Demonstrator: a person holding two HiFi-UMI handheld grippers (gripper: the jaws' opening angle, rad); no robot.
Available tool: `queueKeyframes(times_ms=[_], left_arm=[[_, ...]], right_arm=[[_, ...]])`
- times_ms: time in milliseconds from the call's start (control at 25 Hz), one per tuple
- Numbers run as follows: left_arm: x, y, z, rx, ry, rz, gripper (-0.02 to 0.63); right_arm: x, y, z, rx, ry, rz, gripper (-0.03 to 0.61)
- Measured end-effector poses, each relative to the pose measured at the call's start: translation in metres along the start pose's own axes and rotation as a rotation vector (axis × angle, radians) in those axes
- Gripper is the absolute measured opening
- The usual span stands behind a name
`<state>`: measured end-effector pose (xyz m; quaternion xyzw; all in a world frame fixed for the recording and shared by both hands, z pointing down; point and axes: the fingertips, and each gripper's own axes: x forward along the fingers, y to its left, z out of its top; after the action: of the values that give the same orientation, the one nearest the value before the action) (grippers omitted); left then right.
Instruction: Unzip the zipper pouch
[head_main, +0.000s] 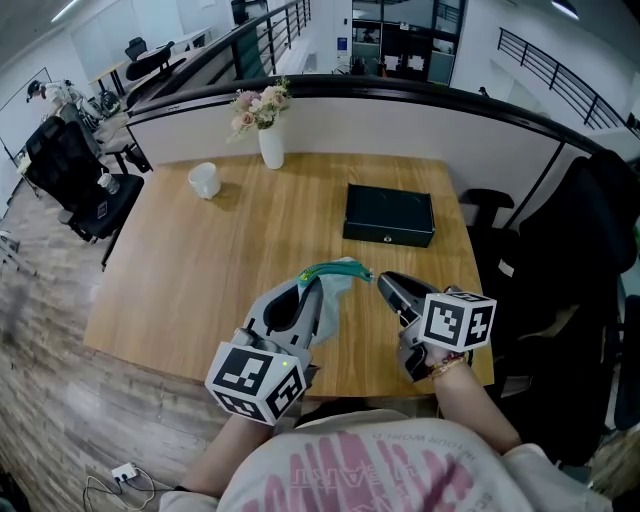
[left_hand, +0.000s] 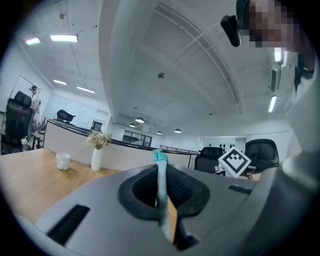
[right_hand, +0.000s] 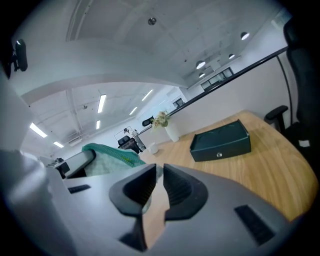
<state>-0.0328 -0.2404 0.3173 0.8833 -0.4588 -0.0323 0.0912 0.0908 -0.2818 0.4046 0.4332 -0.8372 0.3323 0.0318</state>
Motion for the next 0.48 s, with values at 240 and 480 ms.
queueKeyframes(times_ms=[240,480], left_arm=[[-0.015,0.033,-0.014,-0.038,0.034,0.105,0.012],[-0.033,0.067,-0.035,-0.075,0.073,0.223,0.012]], right_arm=[[0.005,-0.011,-0.020,0.017,0.050,-0.078,0.043],[0.002,-0.007,-0.010,0.023,-0.020,-0.114,-0.002]])
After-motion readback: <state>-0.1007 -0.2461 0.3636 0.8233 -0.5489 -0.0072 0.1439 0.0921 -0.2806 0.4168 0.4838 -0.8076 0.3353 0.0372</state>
